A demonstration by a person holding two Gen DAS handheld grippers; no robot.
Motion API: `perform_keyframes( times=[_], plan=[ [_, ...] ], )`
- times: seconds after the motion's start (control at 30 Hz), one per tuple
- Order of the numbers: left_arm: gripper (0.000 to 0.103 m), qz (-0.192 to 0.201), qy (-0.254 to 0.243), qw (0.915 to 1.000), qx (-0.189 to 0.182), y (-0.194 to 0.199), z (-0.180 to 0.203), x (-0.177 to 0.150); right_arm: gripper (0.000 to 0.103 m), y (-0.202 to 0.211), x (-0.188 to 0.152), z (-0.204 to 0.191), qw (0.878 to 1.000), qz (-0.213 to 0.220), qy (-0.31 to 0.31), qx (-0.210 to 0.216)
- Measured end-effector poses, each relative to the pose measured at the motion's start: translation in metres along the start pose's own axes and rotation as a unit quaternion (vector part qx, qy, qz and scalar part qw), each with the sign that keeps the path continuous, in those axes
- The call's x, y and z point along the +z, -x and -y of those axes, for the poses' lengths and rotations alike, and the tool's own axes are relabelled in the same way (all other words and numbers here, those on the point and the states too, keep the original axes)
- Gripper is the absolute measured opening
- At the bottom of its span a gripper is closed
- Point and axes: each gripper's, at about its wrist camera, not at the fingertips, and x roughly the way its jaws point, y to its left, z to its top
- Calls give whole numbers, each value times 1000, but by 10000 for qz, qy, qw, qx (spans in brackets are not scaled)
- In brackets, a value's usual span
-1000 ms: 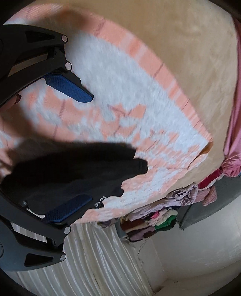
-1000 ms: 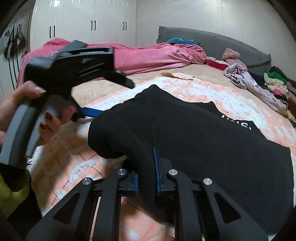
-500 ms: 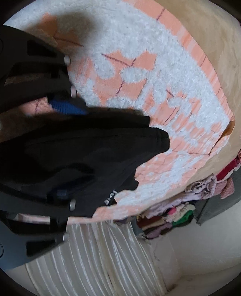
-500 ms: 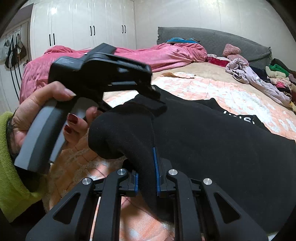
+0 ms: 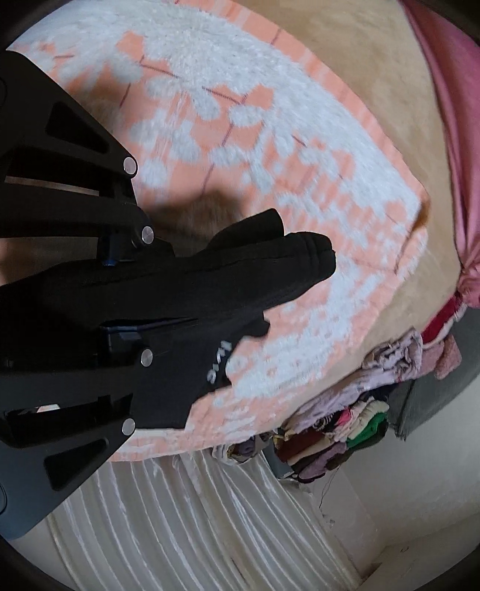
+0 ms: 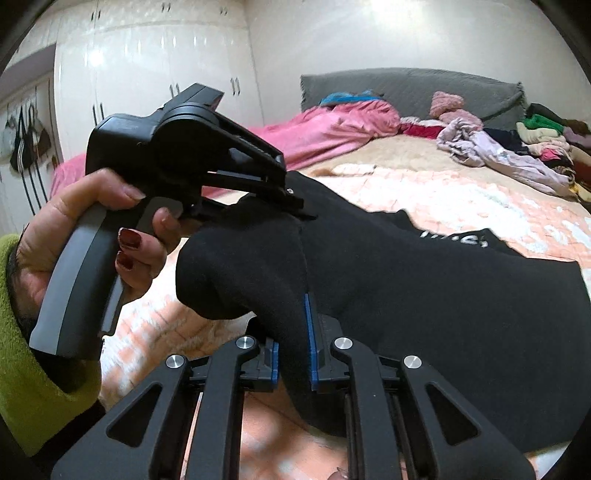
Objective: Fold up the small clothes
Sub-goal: 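Grasp the sweatshirt side with both grippers and lift it, then fold the lifted side over onto the other half and open both grippers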
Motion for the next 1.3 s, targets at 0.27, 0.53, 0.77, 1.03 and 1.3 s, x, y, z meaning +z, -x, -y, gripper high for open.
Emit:
perform_keyframes(
  times=[0.27, 0.53, 0.77, 1.03, 1.3],
  plan=[
    [12, 74, -487, 9988, -7, -5, 78, -4, 8, 54, 3, 45, 9952, 634, -748, -26],
    [12, -188, -1118, 9935, 111, -54, 159, -24, 7, 100, -16, 100, 9854, 953, -1364, -369],
    [12, -535, -1411, 9877, 411, -110, 191, -44, 7, 114, -42, 143, 9770, 805, -1893, -566],
    [13, -566, -1541, 9842, 661, -140, 203, -65, 7, 118, -61, 162, 9709, 693, -2202, -637],
    [48, -800, -1517, 9849, -238, -144, 205, -78, 7, 122, -72, 172, 9682, 610, -2268, -856]
  ],
)
